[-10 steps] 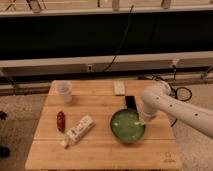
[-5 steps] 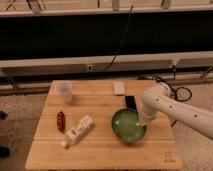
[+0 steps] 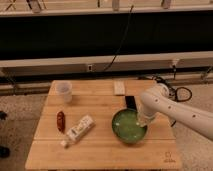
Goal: Push the ceramic bowl across the table
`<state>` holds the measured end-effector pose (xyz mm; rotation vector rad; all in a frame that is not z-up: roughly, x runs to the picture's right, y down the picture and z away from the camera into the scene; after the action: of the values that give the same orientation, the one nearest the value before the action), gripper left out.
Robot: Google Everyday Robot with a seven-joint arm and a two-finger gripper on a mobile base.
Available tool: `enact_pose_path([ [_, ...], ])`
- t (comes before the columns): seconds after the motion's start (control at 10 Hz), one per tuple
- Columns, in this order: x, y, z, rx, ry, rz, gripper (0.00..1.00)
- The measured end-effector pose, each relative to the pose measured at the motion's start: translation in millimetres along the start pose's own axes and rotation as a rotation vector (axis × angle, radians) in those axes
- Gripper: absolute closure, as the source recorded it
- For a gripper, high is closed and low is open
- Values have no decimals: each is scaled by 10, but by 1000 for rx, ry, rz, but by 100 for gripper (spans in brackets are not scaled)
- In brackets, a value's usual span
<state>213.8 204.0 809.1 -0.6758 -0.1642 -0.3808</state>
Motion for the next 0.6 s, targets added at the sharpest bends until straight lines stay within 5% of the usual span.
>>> enact_pose_path([
  [0.6, -149, -124, 65, -3, 9, -92, 98],
])
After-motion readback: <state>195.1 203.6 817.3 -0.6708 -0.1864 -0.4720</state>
